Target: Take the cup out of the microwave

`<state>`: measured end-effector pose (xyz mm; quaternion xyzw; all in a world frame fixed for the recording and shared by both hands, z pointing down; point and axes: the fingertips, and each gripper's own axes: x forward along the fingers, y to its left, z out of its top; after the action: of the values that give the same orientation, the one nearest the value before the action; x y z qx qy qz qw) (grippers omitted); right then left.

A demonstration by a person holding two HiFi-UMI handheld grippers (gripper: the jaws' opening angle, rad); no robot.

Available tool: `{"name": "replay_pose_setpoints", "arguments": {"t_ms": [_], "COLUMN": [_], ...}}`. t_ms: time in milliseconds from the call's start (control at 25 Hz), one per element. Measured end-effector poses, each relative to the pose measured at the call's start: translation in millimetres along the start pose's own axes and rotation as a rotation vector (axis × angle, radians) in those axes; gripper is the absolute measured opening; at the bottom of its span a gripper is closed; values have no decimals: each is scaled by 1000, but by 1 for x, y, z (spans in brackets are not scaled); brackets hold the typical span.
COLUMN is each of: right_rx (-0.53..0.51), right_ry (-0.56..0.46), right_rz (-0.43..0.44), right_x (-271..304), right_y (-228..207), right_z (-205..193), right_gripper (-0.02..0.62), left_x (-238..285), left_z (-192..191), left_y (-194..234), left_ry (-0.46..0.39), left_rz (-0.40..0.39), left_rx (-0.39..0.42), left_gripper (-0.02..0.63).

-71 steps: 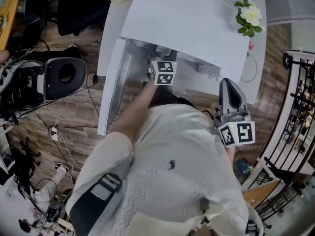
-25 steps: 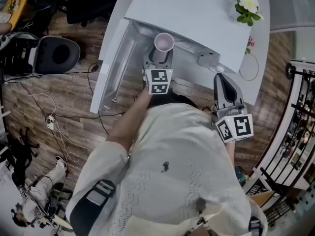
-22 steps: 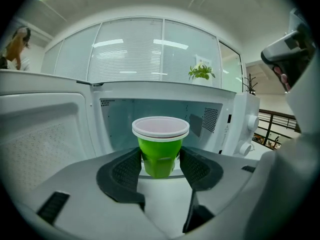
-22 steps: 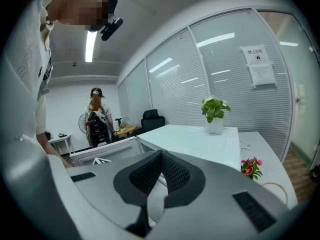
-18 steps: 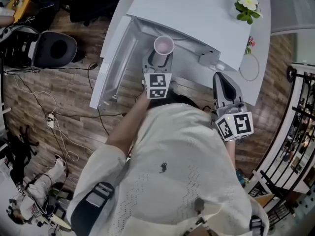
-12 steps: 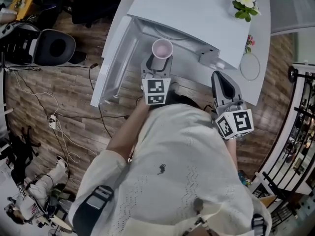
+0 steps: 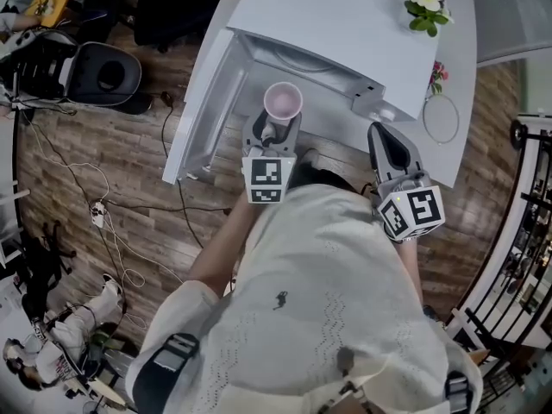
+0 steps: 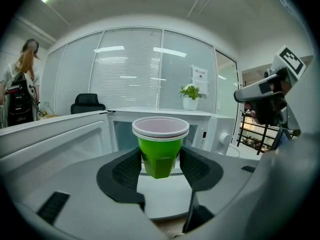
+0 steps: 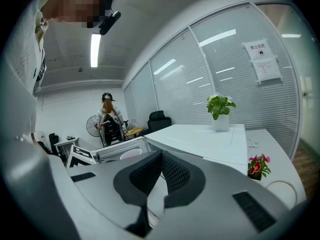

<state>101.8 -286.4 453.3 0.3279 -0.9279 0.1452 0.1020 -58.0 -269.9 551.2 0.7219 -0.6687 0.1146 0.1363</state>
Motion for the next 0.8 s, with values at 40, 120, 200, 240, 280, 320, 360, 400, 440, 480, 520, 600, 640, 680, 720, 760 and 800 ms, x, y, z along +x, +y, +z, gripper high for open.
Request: {"name": "replay_pose_setpoints", "arguments": {"t_ms": [40, 120, 200, 240, 280, 320, 360, 400, 440, 480, 520, 600, 640, 680, 720, 760, 800], "right_rx": [0, 1, 4, 3, 3, 3, 6, 6, 4, 1, -1, -6, -9, -8, -6, -2, -1], "right_ry": [0, 1, 1, 0, 0, 0, 0, 0, -1, -1, -1, -2, -3, -3, -5, -7, -10], "right_rz": [4, 12, 20, 25, 29, 32, 34, 36, 40, 46, 50, 56, 60, 62, 63, 63, 62], "right_x": [0, -1, 0, 0, 0, 1, 0, 0, 0, 0, 0, 0, 1, 1, 1, 1, 0], "right_y": [0, 1, 1, 1, 1, 1, 1, 1, 1, 1, 2, 3, 2, 2, 1, 0, 0], "right_z": [-1, -2, -1, -1, -1, -1, -2, -2, -2, -2, -2, -2, -2, -1, -1, 0, 1], "right_gripper": [9, 9, 9, 9, 9, 9, 9, 9, 9, 9, 9, 9, 8, 9, 8, 8, 8], "left_x": [-3, -10, -16, -19, -21, -24, -26, -28, -30, -32, -34, -37, -37, -38, -38, -38, -38], "left_z": [0, 2, 5, 8, 10, 12, 15, 17, 20, 22, 25, 30, 32, 34, 36, 37, 39], "left_y": [-1, -4, -7, -9, -11, -13, -15, -17, -19, -20, -20, -21, -22, -23, -24, -25, -26], "left_ry": [1, 4, 5, 4, 2, -1, -4, -8, -13, -16, -18, -20, -22, -24, -25, -27, -28], "left_rz": [-1, -3, -3, -2, -2, -2, -2, -4, -7, -8, -7, -5, -5, -6, -6, -7, -7], "left_rx": [-1, -6, -15, -19, -21, -20, -17, -16, -19, -23, -24, -17, -12, -6, 1, 8, 15], "left_gripper": [262, 262, 262, 262, 262, 262, 262, 262, 262, 262, 262, 262, 262, 262, 262, 262, 262]}}
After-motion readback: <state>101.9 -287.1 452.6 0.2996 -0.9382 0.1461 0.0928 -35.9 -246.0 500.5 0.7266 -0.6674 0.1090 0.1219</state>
